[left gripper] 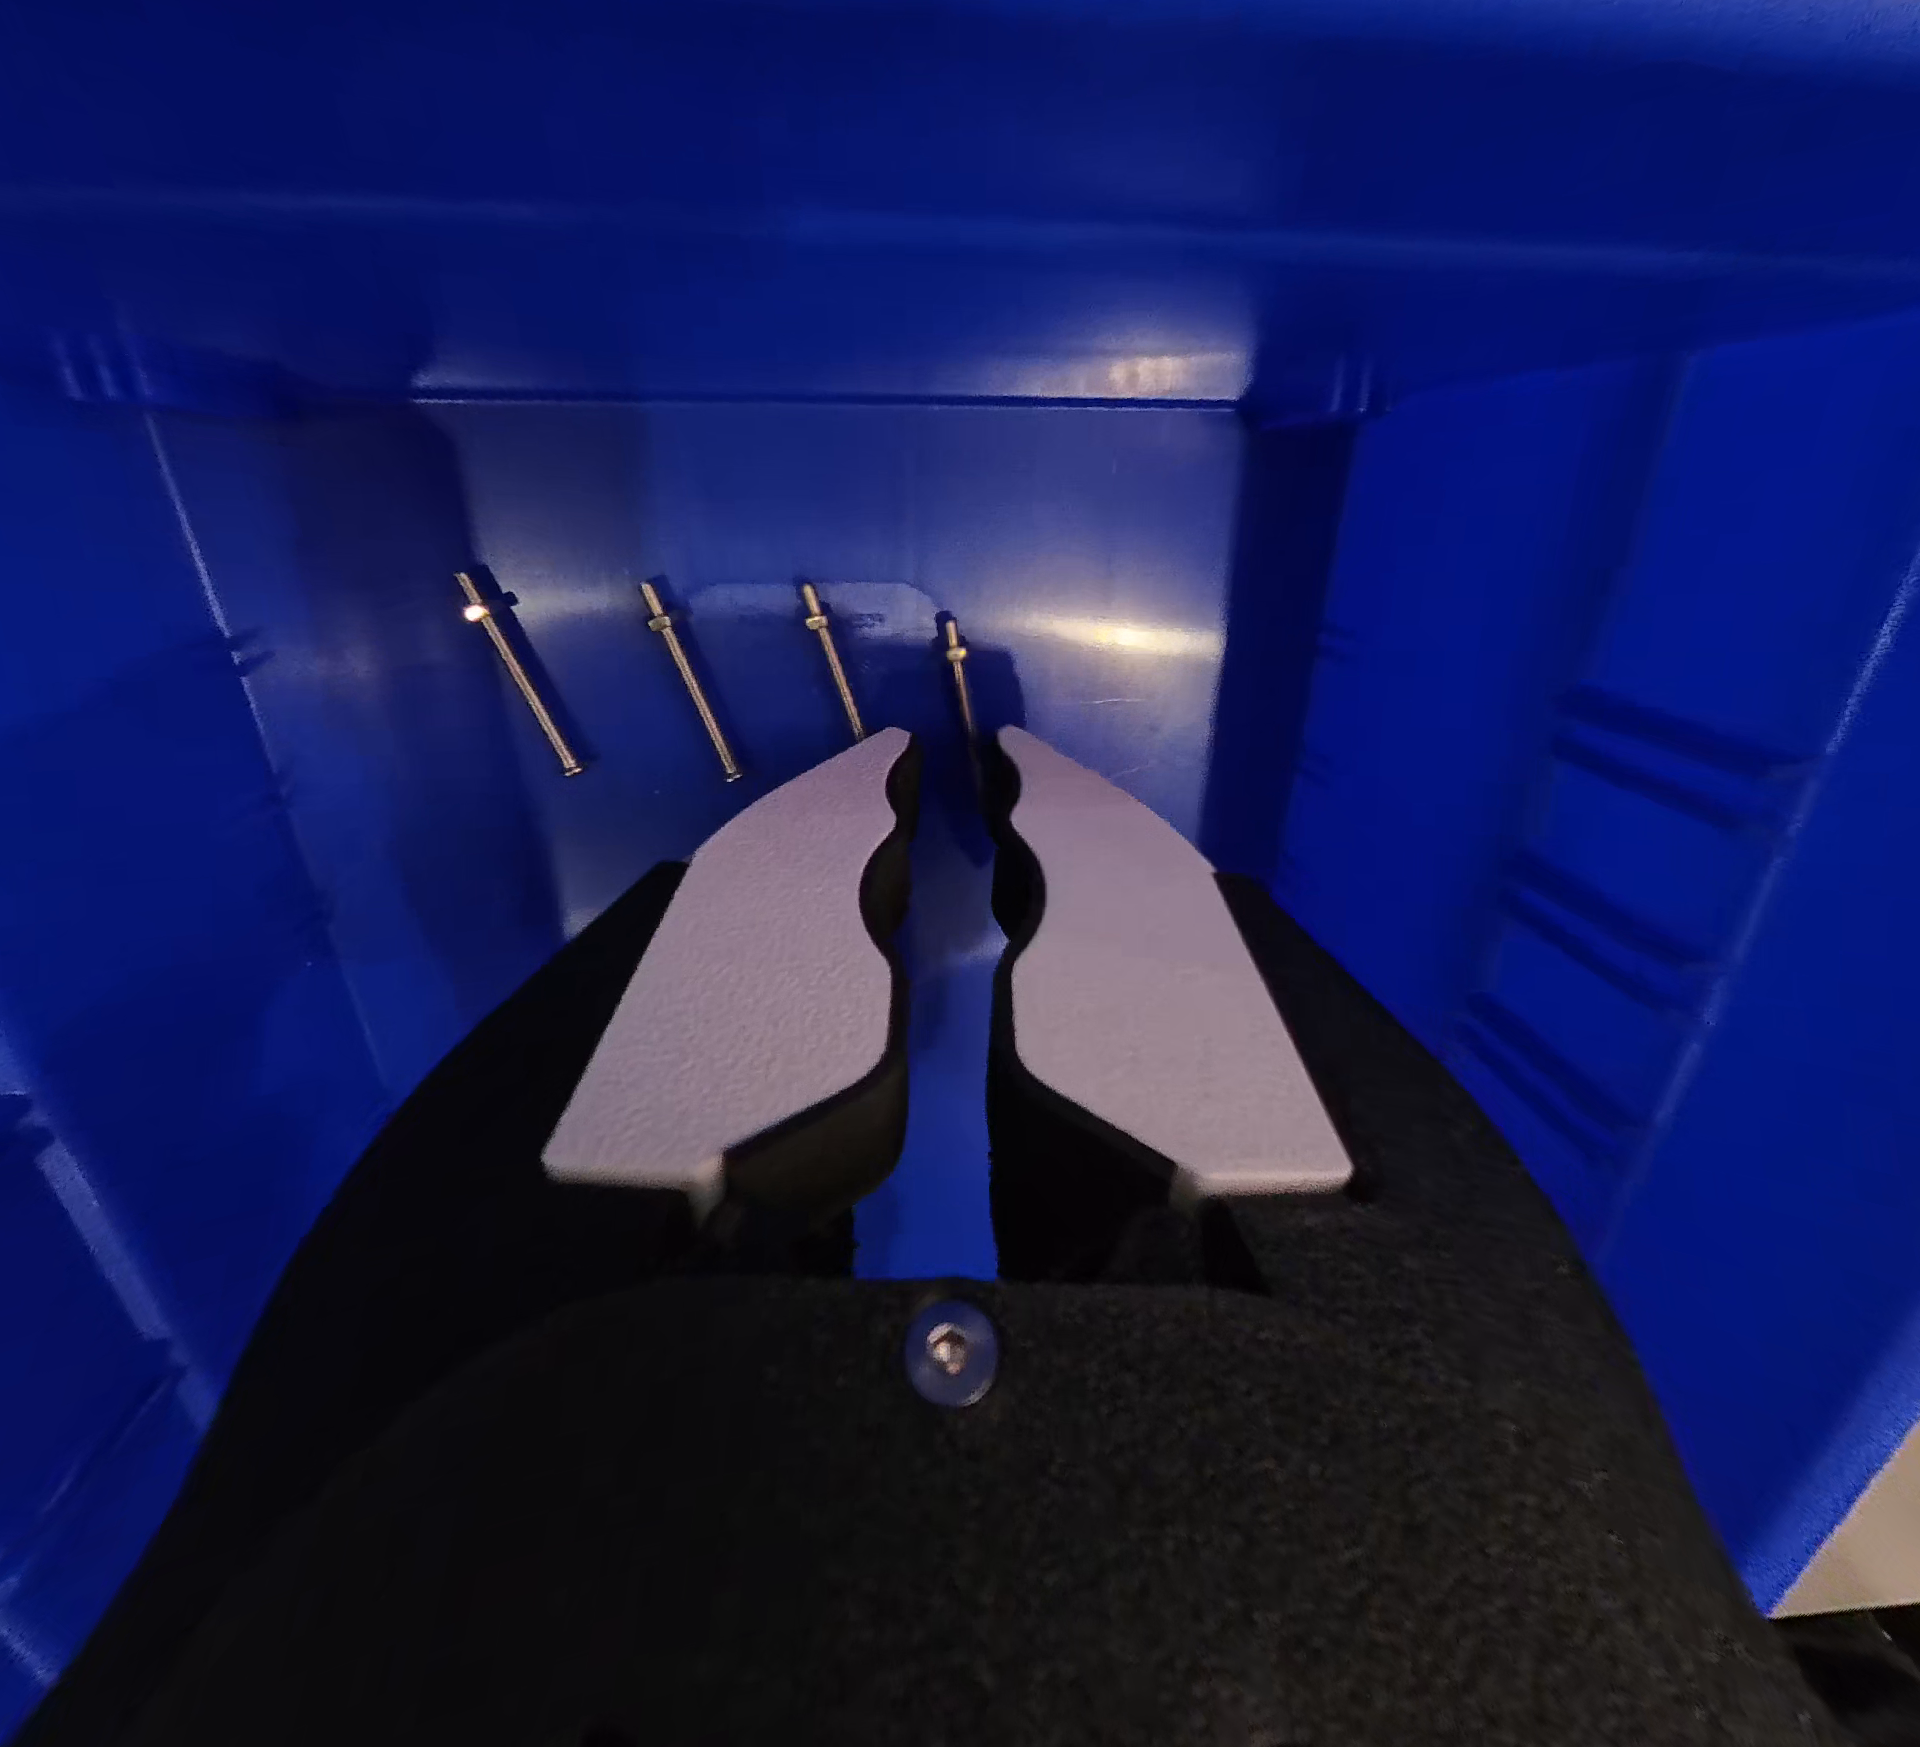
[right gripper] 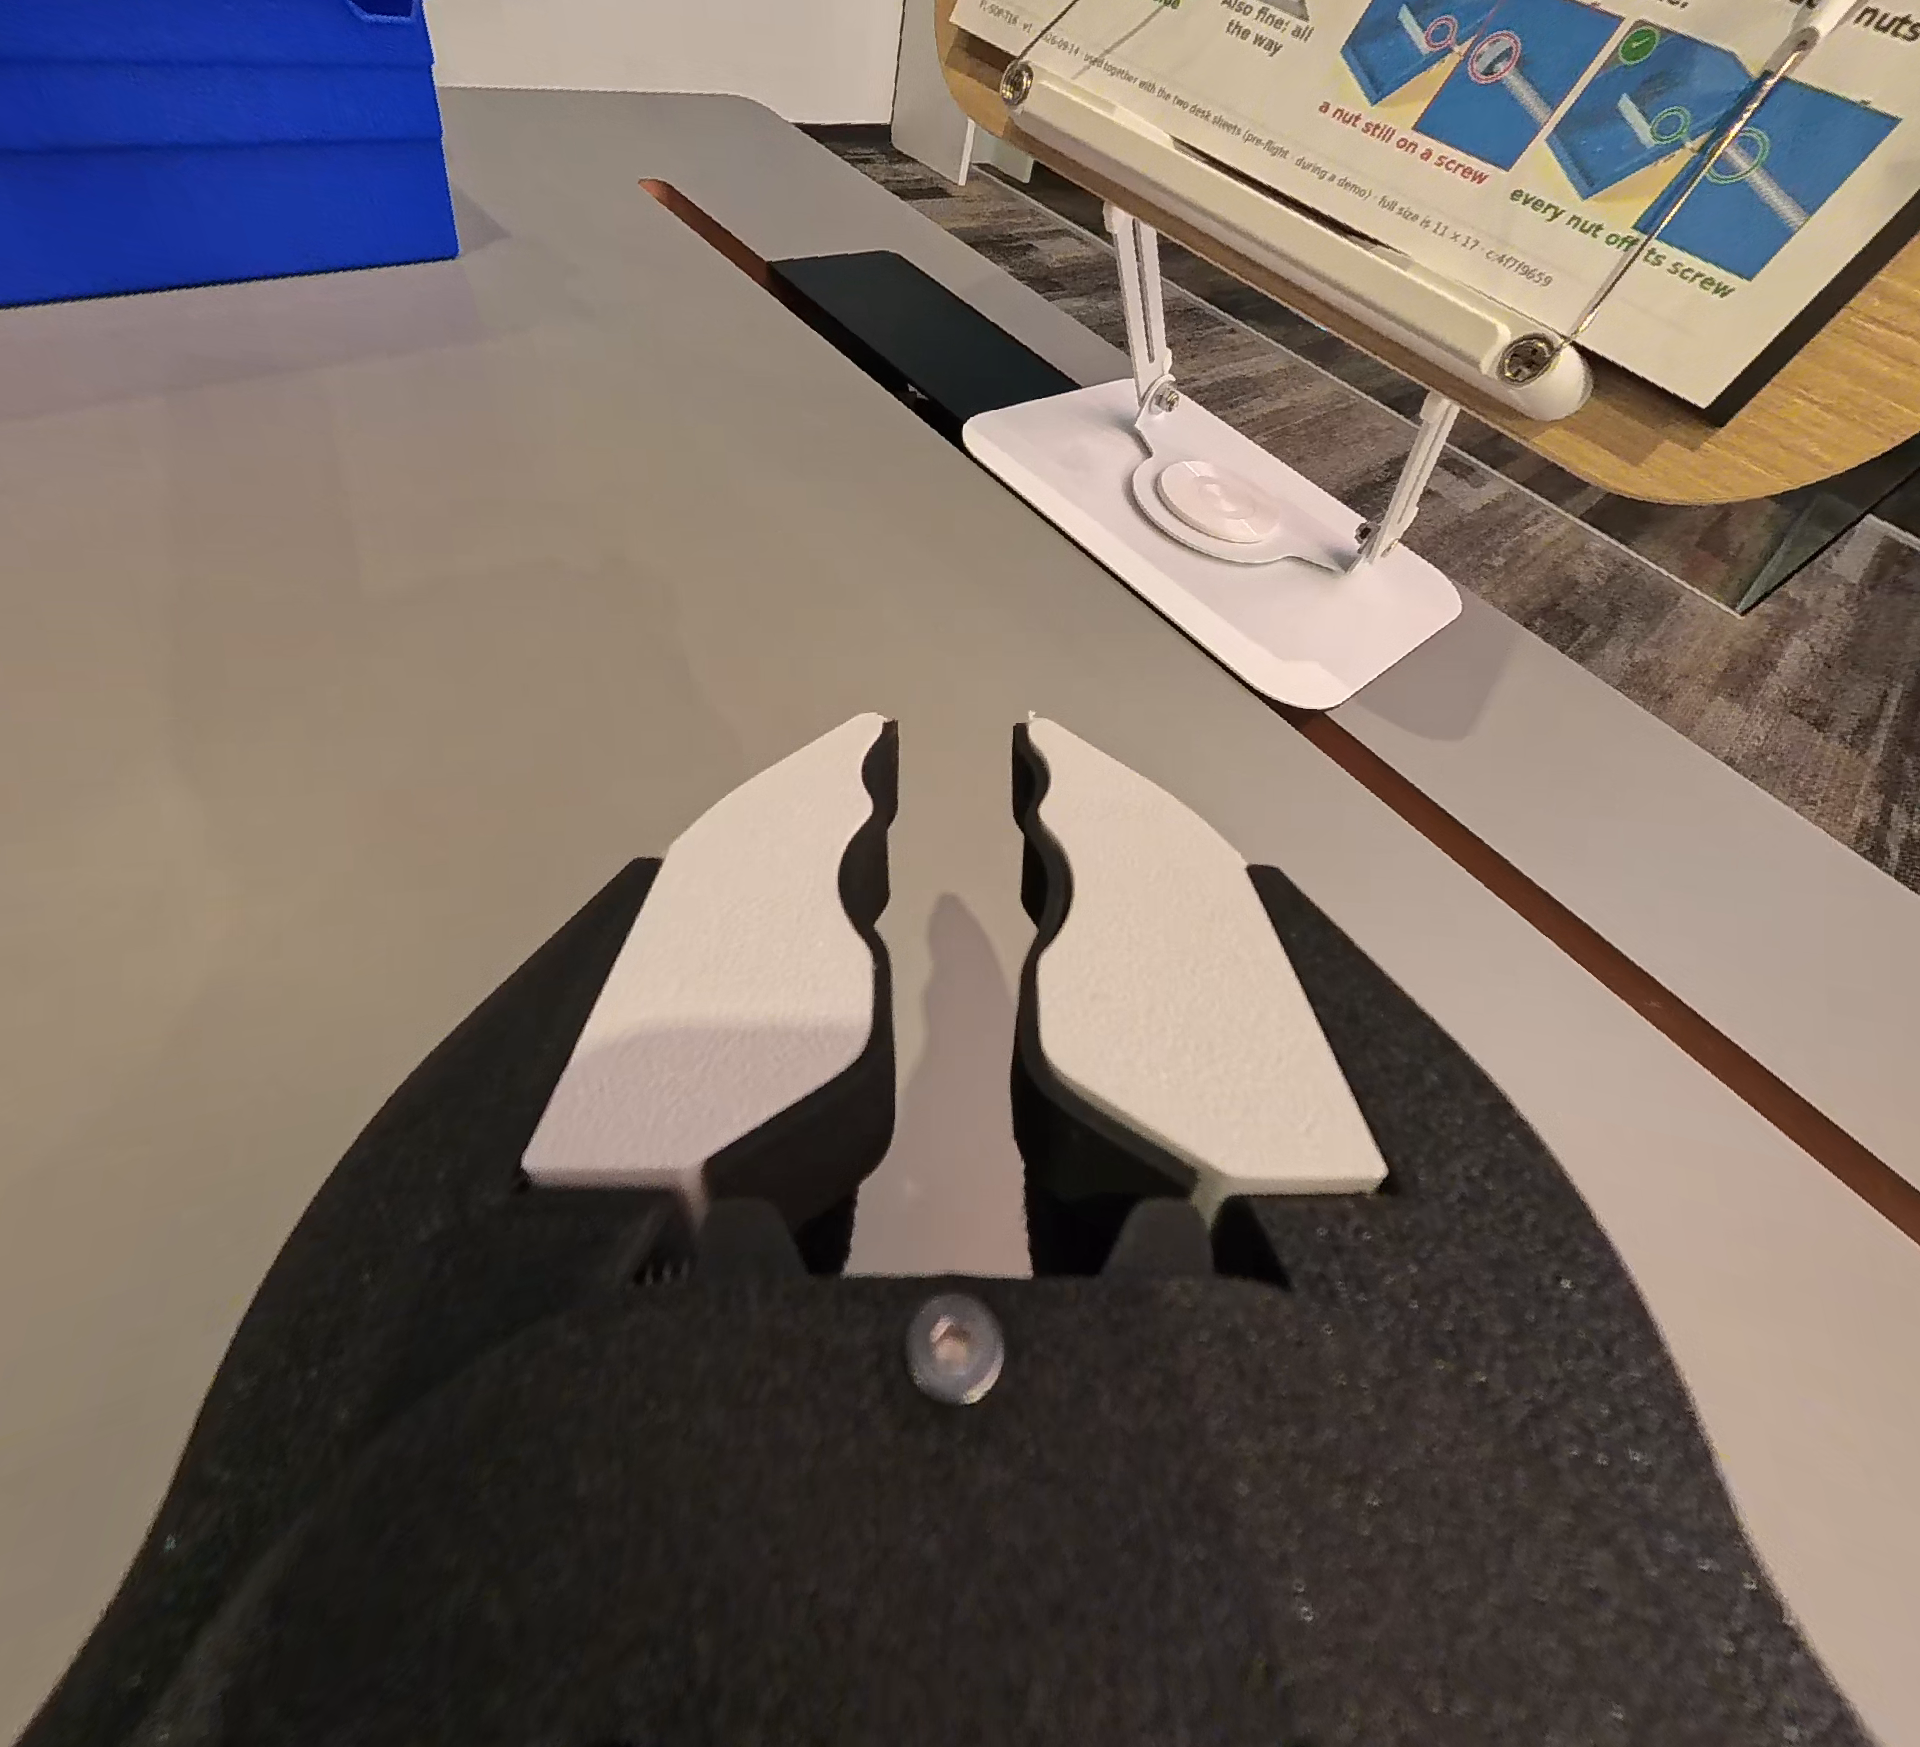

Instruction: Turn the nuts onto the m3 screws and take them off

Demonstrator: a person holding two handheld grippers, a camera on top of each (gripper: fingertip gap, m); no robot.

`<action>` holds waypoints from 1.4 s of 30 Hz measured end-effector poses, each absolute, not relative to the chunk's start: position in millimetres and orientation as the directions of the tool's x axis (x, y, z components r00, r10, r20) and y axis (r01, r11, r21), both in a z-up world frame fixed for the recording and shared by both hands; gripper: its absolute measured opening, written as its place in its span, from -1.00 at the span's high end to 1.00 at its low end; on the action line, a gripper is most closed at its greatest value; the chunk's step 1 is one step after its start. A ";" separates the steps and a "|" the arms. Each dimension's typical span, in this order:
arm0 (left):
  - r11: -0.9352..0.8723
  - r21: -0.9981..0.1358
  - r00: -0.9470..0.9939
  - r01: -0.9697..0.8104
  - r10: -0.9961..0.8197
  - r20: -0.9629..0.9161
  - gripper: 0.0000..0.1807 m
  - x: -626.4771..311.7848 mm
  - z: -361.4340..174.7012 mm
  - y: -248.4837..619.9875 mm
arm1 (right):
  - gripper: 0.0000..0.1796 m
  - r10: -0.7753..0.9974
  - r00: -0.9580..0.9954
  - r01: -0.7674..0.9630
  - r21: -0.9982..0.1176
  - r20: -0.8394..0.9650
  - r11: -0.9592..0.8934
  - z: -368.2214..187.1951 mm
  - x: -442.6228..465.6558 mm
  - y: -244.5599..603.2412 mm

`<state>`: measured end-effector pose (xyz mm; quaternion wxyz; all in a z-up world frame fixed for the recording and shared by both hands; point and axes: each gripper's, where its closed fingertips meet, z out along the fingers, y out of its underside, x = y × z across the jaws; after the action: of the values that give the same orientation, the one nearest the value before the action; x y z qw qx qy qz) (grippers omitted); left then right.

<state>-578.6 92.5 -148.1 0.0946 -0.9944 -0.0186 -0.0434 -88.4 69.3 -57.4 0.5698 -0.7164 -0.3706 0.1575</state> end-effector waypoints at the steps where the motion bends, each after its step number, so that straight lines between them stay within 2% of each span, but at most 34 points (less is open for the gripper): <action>1: -0.981 -0.190 0.996 0.044 0.029 0.085 0.91 -579.9 -148.2 92.5 | 0.77 0.710 0.676 0.351 -0.933 0.195 -0.077 -57.5 -88.2 69.4; 19: -0.970 -0.240 0.992 0.029 0.000 0.123 0.97 -578.7 -143.6 92.3 | 0.77 0.707 0.683 0.338 -0.938 0.184 -0.082 -57.0 -85.7 70.0; 23: -0.930 -0.367 0.987 0.011 -0.048 0.151 0.97 -575.9 -116.9 95.7 | 0.77 0.709 0.682 0.337 -0.938 0.181 -0.084 -57.7 -85.8 70.4; 27: -0.828 -0.560 0.974 -0.035 -0.155 0.168 0.97 -562.4 -61.4 98.2 | 0.77 0.715 0.674 0.344 -0.935 0.185 -0.083 -59.2 -88.1 70.2; 31: -0.641 -0.764 0.926 -0.065 -0.323 0.193 0.97 -523.4 16.4 89.6 | 0.78 0.723 0.662 0.359 -0.931 0.199 -0.073 -59.7 -92.4 68.9; 34: -0.462 -0.882 0.877 -0.096 -0.459 0.145 0.97 -483.6 74.7 73.5 | 0.78 0.729 0.653 0.360 -0.931 0.203 -0.063 -58.8 -95.8 67.9; 38: -0.274 -0.956 0.764 -0.108 -0.638 0.097 0.97 -405.5 129.8 44.6 | 0.78 0.741 0.640 0.335 -0.942 0.206 -0.028 -46.0 -100.5 65.1; 42: -0.166 -0.978 0.628 -0.122 -0.776 0.054 0.97 -321.4 153.0 18.0 | 0.78 0.767 0.613 0.236 -0.970 0.189 0.050 -0.6 -106.4 53.5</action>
<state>-321.4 18.0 153.0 0.5618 -0.7060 0.3181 -0.2911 -106.4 53.5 -0.6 0.6150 -0.6543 -0.3834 0.2160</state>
